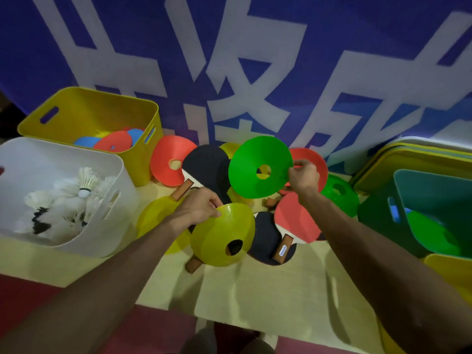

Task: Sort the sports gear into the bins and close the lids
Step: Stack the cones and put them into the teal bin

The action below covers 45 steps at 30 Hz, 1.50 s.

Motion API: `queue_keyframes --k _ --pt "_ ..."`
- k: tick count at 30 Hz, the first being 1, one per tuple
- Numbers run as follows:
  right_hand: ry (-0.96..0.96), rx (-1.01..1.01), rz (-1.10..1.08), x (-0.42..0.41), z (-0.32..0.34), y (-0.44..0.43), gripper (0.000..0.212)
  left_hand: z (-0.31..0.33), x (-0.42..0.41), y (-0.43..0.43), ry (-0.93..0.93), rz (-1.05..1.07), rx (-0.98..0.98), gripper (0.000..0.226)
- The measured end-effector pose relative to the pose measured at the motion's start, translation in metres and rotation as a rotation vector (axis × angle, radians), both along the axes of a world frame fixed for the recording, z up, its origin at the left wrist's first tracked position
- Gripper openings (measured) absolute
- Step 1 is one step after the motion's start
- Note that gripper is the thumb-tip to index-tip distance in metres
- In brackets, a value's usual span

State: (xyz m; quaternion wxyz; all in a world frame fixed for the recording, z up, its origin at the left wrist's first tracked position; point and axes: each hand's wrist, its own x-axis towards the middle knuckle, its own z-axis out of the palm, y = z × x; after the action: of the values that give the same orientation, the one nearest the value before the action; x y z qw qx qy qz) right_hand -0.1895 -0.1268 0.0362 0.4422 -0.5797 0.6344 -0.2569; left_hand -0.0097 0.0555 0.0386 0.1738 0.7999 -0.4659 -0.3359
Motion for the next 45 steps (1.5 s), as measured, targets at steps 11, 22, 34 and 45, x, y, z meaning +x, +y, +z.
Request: queue_keyframes --k 11,22,34,45 --pt "-0.109 -0.158 -0.144 -0.117 0.040 -0.068 0.030 0.089 -0.070 -0.079 -0.144 -0.142 -0.240 0.021" --pt "-0.199 -0.319 -0.555 -0.305 0.082 -0.112 0.029 0.130 -0.204 -0.181 -0.240 -0.276 -0.566 0.016" --pt "-0.060 -0.273 -0.824 -0.406 0.091 -0.051 0.028 0.093 -0.370 -0.218 -0.117 -0.490 -0.664 0.016" --pt "-0.076 -0.182 -0.554 -0.394 0.047 -0.054 0.030 0.055 -0.369 -0.209 -0.096 -0.491 -0.450 0.022"
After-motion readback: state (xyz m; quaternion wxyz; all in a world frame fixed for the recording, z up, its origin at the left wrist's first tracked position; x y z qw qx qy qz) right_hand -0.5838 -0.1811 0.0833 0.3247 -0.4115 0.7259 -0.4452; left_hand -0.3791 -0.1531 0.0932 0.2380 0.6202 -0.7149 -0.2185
